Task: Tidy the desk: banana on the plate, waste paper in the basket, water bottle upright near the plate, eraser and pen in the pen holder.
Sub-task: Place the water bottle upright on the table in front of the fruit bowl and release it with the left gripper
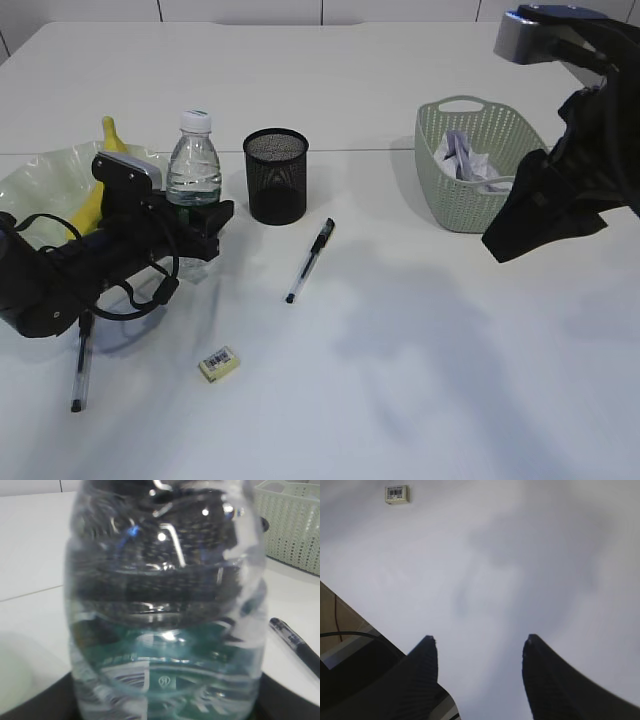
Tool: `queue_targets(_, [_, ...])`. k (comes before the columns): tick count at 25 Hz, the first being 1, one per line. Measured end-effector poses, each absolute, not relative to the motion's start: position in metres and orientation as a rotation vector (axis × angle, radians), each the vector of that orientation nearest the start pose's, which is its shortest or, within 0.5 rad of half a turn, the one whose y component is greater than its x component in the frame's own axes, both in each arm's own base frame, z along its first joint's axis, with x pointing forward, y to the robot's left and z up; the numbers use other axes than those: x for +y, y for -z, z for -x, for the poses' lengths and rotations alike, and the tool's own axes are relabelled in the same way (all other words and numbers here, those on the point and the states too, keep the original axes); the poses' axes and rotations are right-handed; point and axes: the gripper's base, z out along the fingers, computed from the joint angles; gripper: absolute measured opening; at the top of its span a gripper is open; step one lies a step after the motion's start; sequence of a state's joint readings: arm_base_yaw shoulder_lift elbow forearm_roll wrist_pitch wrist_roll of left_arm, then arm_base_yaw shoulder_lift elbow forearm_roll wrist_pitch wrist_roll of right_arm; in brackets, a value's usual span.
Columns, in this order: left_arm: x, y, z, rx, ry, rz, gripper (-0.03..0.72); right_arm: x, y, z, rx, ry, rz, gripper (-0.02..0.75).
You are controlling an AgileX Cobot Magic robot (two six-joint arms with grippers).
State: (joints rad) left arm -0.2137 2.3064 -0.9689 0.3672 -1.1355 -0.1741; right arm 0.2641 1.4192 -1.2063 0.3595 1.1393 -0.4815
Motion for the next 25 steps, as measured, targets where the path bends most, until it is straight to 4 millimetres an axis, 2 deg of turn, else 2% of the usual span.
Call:
queue_targets(12, [-0.116,-0.063,-0.387,1.667,0.459,-0.438,0.503,0.1,-0.317,-0.258,2.627,-0.44,0.878,0.403])
queue_targets(20, [-0.114,-0.056,-0.377,1.706,0.464,-0.437,0.568,0.1,-0.317,-0.258,2.626,-0.439,0.88,0.403])
queue_targets(25, [-0.114,-0.06,-0.378,1.695,0.464,-0.438,0.613,0.1,-0.317,-0.258,2.626,-0.439,0.88,0.403])
